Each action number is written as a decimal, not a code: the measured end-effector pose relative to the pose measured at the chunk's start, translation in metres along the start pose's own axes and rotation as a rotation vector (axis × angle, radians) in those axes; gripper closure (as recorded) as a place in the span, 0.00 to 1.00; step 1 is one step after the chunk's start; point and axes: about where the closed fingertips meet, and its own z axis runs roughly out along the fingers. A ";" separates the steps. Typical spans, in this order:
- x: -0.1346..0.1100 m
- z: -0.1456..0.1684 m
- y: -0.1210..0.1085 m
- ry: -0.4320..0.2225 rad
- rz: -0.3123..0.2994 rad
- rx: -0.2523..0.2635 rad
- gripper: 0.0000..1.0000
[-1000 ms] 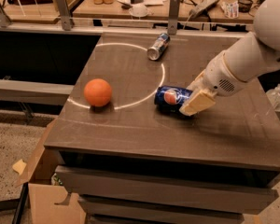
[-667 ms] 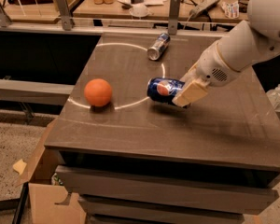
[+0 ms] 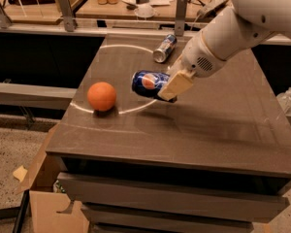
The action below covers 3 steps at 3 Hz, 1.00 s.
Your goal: Move pepsi can near orange
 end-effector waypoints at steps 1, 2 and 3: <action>-0.008 0.015 0.008 0.004 -0.009 -0.027 1.00; -0.008 0.032 0.016 0.024 0.014 -0.056 0.82; -0.010 0.042 0.022 0.027 0.020 -0.074 0.59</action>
Offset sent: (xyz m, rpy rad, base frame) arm -0.0097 0.0401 -0.0418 -0.0162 0.1158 0.0048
